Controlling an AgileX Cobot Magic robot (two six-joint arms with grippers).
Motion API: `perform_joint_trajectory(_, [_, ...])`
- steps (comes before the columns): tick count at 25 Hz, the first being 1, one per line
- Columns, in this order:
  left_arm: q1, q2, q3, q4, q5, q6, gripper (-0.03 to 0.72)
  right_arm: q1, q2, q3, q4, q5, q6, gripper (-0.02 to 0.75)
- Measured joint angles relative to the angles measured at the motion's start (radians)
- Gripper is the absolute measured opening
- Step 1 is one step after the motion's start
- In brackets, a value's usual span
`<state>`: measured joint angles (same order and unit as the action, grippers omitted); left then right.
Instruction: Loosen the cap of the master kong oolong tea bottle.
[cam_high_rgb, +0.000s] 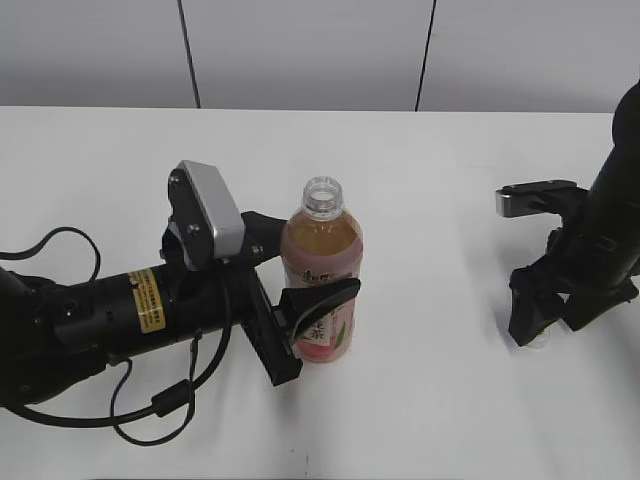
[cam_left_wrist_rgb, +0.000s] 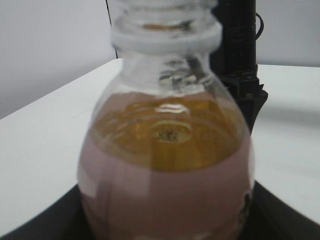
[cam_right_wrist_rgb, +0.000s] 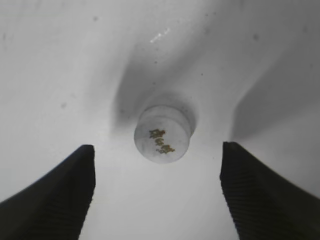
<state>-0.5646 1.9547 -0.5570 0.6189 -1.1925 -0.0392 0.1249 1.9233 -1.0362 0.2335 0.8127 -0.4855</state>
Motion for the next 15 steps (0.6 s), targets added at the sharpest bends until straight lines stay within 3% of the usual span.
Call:
perform_joint_trajectory(8, [0.000,0.000,0.000,0.000,0.000,0.000,0.436,0.000,-0.062,-0.027,-0.060,0.271,0.159,0.554])
perform_joint_trajectory(15, [0.000,0.000,0.000,0.000,0.000,0.000,0.436,0.001,-0.371,0.007,-0.067,0.387,0.178,0.552])
